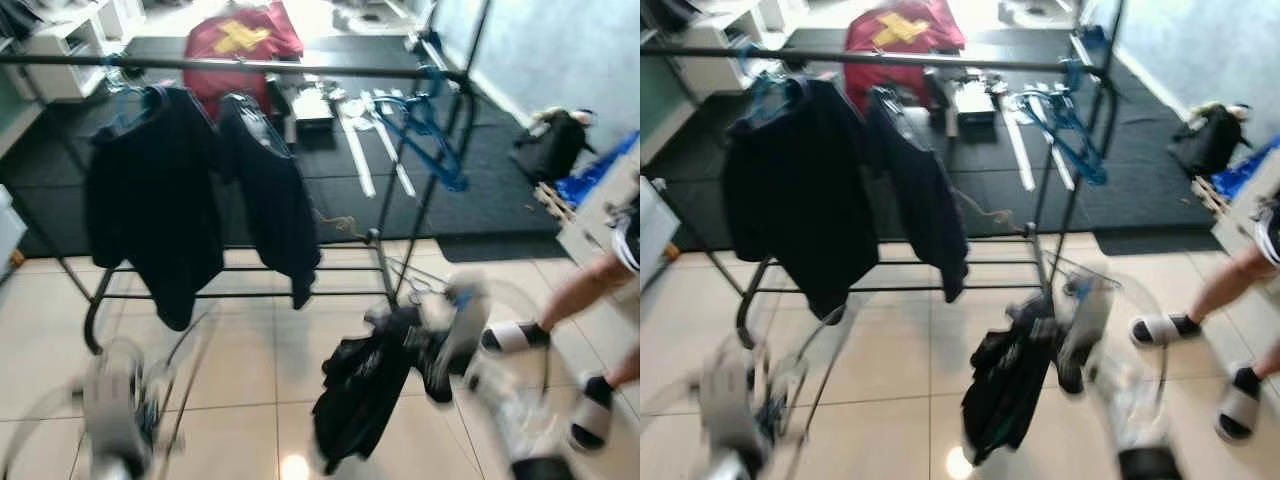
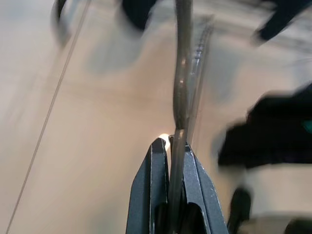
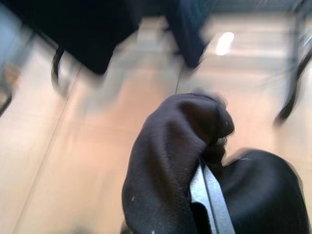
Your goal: Hang hanger
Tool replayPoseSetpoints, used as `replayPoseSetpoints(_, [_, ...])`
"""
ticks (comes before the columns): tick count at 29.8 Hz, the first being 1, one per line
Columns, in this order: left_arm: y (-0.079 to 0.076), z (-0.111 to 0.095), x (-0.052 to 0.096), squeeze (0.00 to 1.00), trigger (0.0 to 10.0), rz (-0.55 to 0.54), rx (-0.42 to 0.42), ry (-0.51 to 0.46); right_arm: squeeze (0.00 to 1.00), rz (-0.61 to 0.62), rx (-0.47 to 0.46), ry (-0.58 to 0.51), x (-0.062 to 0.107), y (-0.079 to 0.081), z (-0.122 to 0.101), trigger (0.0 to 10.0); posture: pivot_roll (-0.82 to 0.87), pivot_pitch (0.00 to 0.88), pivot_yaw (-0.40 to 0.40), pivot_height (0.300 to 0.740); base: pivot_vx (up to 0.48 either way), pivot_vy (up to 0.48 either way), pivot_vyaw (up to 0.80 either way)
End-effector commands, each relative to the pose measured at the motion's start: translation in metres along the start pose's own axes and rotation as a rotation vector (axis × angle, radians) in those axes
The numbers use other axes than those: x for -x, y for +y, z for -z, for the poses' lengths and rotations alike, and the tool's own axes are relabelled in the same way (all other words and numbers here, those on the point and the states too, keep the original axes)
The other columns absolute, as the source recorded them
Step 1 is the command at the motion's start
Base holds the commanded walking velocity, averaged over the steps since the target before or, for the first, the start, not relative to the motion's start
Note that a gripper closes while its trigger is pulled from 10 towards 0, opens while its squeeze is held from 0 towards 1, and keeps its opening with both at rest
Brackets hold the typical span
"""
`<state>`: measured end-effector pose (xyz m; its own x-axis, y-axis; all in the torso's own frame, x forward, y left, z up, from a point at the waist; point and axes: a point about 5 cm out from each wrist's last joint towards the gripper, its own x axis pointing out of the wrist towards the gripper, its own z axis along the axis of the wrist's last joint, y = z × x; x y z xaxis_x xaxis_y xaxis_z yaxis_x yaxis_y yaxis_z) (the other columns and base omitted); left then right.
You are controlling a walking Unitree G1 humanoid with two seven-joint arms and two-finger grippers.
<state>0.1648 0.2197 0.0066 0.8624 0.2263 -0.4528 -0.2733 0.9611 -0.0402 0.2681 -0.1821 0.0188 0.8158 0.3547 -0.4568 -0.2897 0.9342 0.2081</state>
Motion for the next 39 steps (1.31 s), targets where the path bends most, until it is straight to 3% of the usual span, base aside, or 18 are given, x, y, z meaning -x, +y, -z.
replayPoseSetpoints(1, [0.000,-0.006,-0.002,0.00,10.0,-0.005,0.035,-0.062,0.00,-0.003,0.053,-0.056,0.001,0.000,-0.007,10.0,-0.10,0.152,-0.031,0.740,0.000,0.000,0.80])
replayPoseSetpoints(4, [-0.002,-0.003,-0.006,0.00,10.0,0.023,0.078,-0.062,0.00,0.001,0.021,-0.039,0.002,0.000,0.007,10.0,-0.09,0.156,-0.033,0.740,0.000,0.000,0.79])
replayPoseSetpoints(5, [-0.003,-0.004,-0.008,0.00,10.0,0.061,0.136,-0.064,0.00,0.003,-0.011,-0.038,0.001,-0.001,0.008,10.0,-0.11,0.154,-0.029,0.740,0.000,0.000,0.78])
replayPoseSetpoints(8, [-0.004,-0.007,-0.013,0.00,10.0,0.082,0.172,-0.077,0.00,0.013,-0.036,-0.039,-0.003,0.000,0.007,10.0,-0.11,0.151,-0.032,0.740,0.000,0.000,0.77])
replayPoseSetpoints(19, [-0.012,-0.004,-0.018,0.00,10.0,0.053,0.167,-0.098,0.00,0.066,-0.039,-0.057,-0.007,-0.004,0.009,10.0,-0.12,0.128,-0.037,0.740,0.000,0.000,0.78])
replayPoseSetpoints(24, [-0.013,0.000,-0.019,0.00,10.0,0.057,0.172,-0.106,0.00,0.146,-0.021,-0.064,0.001,-0.029,0.006,10.0,-0.14,0.122,-0.027,0.740,0.000,0.000,0.77])
replayPoseSetpoints(29, [-0.012,0.000,-0.019,0.00,10.0,0.061,0.170,-0.109,0.00,0.156,-0.017,-0.065,0.002,-0.031,0.005,10.0,-0.14,0.122,-0.024,0.740,0.000,0.000,0.77])
replayPoseSetpoints(34, [0.007,0.003,-0.015,0.00,10.0,0.013,0.175,-0.119,0.00,0.159,-0.034,-0.077,0.001,-0.028,0.009,10.0,-0.14,0.123,-0.016,0.740,0.000,0.000,0.78])
replayPoseSetpoints(39, [0.015,0.004,-0.015,0.00,10.0,-0.004,0.183,-0.121,0.00,0.153,-0.034,-0.079,0.001,-0.026,0.010,10.0,-0.14,0.125,-0.010,0.740,0.000,0.000,0.78])
